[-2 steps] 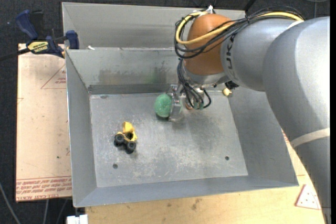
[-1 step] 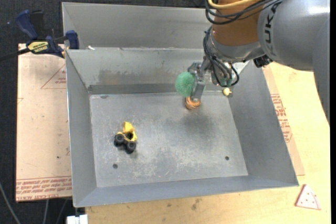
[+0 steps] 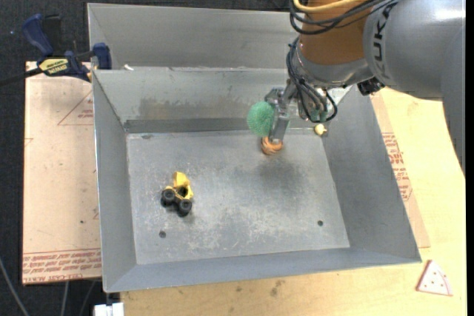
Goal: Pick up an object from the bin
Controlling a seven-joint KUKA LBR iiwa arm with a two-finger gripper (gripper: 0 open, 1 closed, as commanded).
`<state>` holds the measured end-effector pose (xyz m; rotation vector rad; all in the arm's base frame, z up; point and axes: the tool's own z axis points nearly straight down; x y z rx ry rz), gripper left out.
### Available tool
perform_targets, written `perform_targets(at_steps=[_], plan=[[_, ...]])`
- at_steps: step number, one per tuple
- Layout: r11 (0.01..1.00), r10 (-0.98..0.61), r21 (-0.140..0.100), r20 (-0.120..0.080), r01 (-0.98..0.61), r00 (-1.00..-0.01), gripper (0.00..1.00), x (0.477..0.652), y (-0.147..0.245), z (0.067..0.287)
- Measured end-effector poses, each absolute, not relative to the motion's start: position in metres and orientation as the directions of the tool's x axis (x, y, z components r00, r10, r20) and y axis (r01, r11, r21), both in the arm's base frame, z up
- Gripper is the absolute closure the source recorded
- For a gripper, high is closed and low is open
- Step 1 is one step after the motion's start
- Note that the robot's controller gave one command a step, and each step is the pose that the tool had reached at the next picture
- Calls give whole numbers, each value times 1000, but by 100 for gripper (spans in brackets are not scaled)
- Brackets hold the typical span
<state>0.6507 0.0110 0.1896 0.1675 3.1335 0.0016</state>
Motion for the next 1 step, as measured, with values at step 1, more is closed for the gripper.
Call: perform_targets(at_steps=[1], plan=[[996,88,1,-4,88,-996,100,634,34,287]])
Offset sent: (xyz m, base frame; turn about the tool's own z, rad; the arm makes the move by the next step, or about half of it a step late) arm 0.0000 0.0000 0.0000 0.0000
